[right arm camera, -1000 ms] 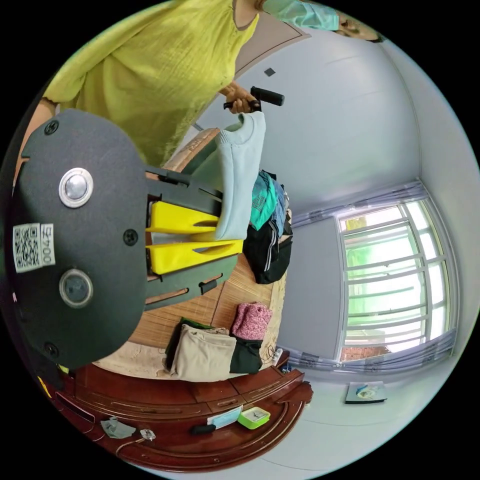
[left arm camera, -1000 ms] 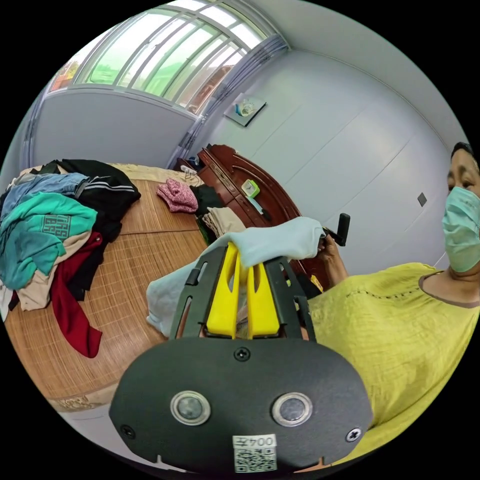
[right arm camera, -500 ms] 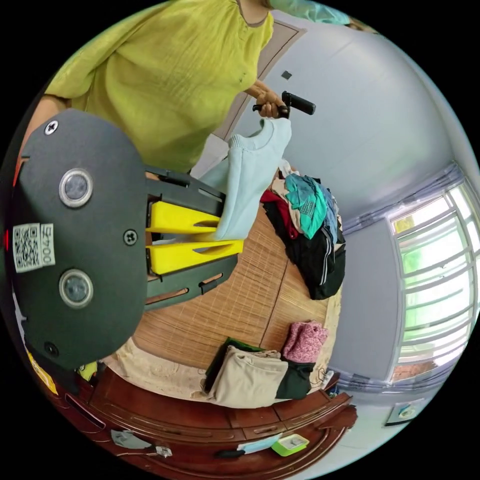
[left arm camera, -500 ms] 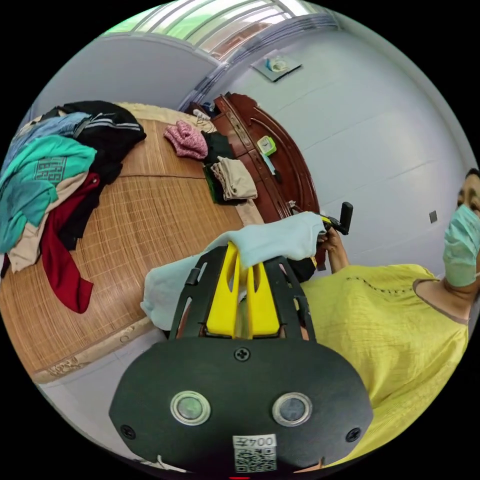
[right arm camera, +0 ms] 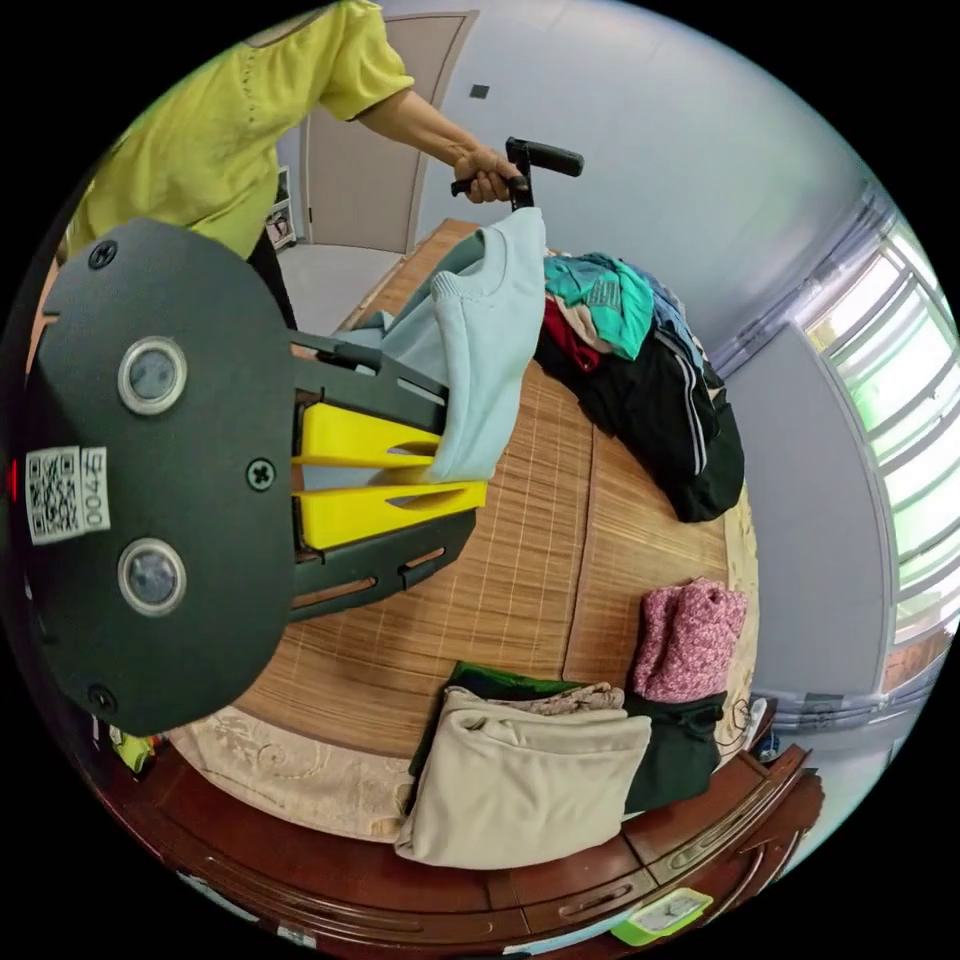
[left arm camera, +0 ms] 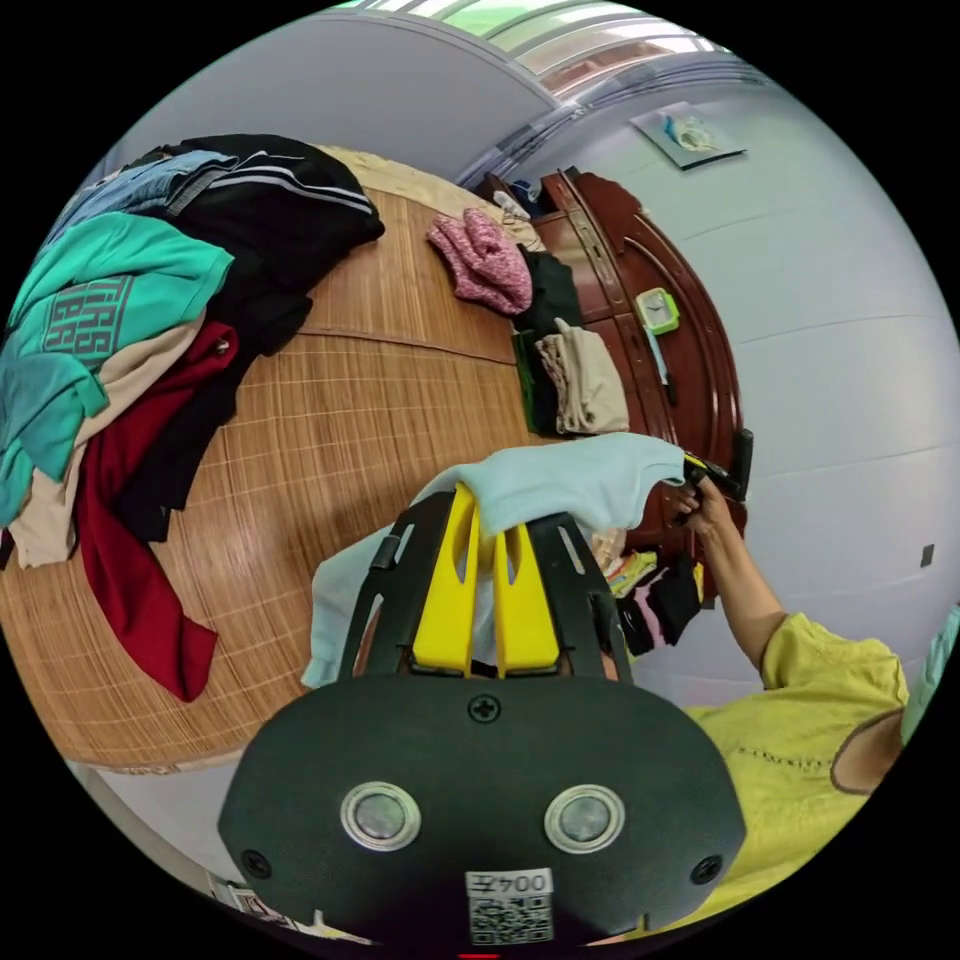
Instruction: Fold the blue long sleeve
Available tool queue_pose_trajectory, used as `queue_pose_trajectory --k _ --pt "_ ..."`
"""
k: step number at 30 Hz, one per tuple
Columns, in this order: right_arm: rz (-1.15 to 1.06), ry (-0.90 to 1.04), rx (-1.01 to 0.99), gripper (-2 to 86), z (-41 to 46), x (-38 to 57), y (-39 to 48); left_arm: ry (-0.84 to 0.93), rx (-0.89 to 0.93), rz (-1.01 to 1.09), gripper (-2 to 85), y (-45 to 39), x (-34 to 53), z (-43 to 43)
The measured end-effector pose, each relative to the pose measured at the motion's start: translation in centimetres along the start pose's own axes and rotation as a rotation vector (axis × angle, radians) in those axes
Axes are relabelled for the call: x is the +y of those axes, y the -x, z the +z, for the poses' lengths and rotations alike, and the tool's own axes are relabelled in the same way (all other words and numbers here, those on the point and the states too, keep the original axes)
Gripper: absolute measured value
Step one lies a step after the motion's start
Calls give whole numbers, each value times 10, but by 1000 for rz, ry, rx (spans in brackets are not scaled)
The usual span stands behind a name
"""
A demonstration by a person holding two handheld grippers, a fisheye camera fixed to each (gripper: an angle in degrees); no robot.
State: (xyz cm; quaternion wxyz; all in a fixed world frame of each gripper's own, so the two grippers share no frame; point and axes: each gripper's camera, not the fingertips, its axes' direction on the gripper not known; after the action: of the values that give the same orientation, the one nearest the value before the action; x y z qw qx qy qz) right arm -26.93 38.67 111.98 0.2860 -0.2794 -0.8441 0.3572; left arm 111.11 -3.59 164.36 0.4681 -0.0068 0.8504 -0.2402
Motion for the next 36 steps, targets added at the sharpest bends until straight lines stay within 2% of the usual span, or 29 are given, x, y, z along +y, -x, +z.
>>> queue_pose_trajectory --k 6,10,12,14,19,22,28,33,36 --pt "84 52 -20 7 96 -42 -87 19 -40 -85 5 34 -77 92" --pt "215 83 -37 41 160 -59 -142 57 -39 -126 20 52 -116 151" --pt "285 120 -11 74 186 -65 -163 69 -42 -157 32 59 -128 169" --pt "350 181 42 142 217 -67 -186 70 -59 -164 48 63 -136 181" --pt "405 146 121 159 230 -46 -211 42 -64 -159 103 59 -122 197" --pt "362 147 70 135 232 -7 -203 72 -142 -97 134 36 -78 212" --pt "196 413 132 113 291 120 -141 203 -366 -24 198 -19 38 289" --pt "146 563 181 101 352 197 -111 293 -444 -16 182 -31 47 353" --pt "67 593 320 83 374 218 -106 308 -462 0 139 -29 31 362"
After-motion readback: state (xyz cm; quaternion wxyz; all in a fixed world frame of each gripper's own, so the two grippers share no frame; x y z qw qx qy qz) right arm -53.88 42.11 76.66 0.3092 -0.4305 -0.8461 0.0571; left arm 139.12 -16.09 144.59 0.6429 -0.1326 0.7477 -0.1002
